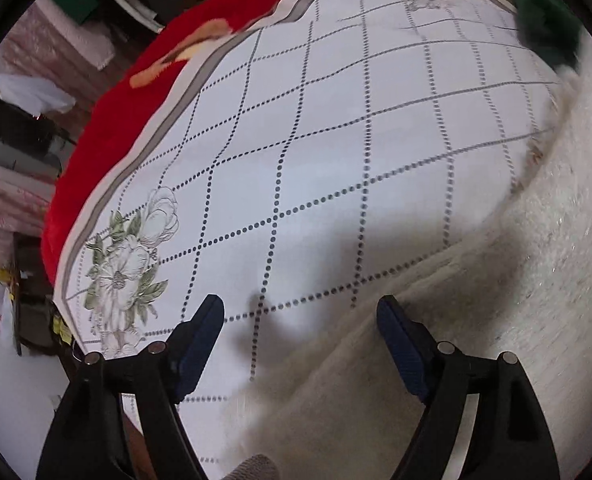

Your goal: Fold large clothes

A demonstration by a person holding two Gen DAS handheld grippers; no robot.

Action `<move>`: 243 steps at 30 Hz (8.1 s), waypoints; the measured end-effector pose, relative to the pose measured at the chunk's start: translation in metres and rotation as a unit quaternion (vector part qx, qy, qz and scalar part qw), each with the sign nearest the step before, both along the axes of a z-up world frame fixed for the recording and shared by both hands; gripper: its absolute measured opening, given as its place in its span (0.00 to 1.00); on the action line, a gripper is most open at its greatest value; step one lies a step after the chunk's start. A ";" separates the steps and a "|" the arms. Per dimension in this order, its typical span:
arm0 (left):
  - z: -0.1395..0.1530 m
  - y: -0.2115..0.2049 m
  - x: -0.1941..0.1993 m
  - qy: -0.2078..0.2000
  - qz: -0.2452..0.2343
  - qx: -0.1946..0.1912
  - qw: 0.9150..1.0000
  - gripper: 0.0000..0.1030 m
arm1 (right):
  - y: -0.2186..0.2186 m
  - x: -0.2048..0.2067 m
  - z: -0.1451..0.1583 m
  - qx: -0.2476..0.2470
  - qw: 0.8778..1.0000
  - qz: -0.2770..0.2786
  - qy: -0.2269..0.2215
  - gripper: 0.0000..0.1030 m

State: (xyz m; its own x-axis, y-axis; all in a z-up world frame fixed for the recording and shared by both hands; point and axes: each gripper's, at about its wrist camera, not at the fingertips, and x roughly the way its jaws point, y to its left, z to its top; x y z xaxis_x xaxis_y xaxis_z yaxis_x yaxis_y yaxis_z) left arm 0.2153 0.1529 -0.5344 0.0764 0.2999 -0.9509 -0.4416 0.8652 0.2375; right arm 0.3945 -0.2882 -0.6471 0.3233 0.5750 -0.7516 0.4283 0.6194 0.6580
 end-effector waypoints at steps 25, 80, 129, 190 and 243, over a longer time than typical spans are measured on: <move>-0.002 -0.225 0.052 -0.026 -0.093 -0.112 0.989 0.78 | -0.020 -0.092 0.086 -0.209 0.958 0.188 0.050 0.43; -0.002 -0.049 -0.121 -0.305 0.207 -0.268 0.890 0.28 | 0.027 -0.077 0.031 -0.113 0.947 0.273 0.129 0.60; 0.127 -0.169 -0.076 -0.379 -0.175 0.016 0.909 0.18 | -0.081 -0.149 -0.003 -0.138 0.970 0.170 0.108 0.73; 0.052 -0.196 -0.036 -0.139 -0.157 -0.129 0.969 0.83 | -0.090 -0.199 0.052 0.035 0.973 0.218 0.062 0.43; 0.044 -0.177 -0.058 -0.097 -0.116 -0.133 0.980 0.85 | -0.025 -0.173 0.140 -0.074 0.973 0.214 0.049 0.55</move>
State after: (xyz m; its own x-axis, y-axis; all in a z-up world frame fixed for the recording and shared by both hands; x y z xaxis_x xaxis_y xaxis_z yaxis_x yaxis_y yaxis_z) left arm 0.1575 -0.0239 -0.4903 0.3000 -0.0028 -0.9539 -0.2400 0.9676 -0.0783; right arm 0.2214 -0.3135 -0.5075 0.0010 0.5241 -0.8516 0.1659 0.8397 0.5170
